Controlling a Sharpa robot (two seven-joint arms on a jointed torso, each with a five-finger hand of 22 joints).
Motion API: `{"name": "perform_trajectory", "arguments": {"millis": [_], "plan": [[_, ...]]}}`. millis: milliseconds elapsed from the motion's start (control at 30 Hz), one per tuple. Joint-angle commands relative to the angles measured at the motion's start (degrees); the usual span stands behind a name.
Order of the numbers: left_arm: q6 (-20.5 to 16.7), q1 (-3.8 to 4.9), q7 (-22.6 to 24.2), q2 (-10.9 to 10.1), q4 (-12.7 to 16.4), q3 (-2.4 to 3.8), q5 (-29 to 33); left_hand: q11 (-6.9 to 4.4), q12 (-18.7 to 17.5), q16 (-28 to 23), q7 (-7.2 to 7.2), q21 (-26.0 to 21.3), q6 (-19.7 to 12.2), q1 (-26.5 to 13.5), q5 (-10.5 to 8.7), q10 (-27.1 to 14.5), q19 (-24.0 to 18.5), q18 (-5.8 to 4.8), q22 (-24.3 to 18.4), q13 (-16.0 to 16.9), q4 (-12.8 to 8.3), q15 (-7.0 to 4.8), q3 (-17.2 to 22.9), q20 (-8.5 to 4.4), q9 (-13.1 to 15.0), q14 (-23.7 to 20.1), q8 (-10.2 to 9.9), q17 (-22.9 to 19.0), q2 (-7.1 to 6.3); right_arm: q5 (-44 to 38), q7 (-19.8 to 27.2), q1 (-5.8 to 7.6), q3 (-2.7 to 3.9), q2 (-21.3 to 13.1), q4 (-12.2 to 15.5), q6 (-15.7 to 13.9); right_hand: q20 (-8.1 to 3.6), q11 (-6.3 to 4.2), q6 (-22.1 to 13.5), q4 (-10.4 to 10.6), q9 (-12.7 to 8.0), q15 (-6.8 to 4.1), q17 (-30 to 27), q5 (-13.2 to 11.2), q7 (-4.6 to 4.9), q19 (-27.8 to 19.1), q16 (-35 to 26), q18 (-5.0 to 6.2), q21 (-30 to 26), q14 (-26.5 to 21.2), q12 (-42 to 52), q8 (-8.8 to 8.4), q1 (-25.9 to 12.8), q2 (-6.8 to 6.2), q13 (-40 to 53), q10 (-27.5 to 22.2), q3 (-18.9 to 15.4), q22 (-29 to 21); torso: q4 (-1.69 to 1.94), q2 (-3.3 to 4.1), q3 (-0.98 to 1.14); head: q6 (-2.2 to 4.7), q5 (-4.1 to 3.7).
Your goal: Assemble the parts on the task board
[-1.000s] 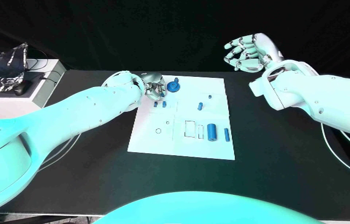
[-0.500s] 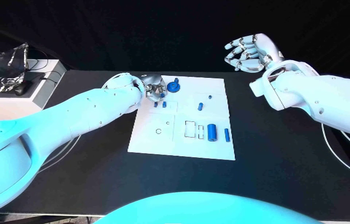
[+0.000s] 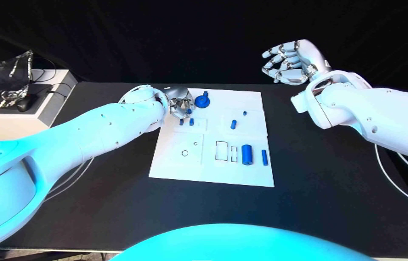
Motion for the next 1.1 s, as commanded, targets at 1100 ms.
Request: {"name": "perform_trajectory", "arguments": {"millis": [1100], "plan": [[-4.68,0.09,7.07,-8.4,1.69,4.94,35.47,-0.33,5.95,-10.84,4.19,-6.95,2.56,1.17,-0.17,-1.07,-10.47,1.79,-7.28,1.44,-1.51,-0.56,0.31,-0.58,-0.08,-8.15,3.73,-14.87,1.8,-12.94,-8.39,-0.13,-0.01,-0.23,-1.43,12.03,-0.2,-0.44,1.79,-1.46,0.45,-0.12,16.15,0.0,-0.31,8.04,16.61,-1.8,18.86,7.51,-3.9,-0.05,-0.25,0.85,-4.33,3.02,1.06,11.31,-0.08,0.04,-0.05,1.16,-1.05]]}}
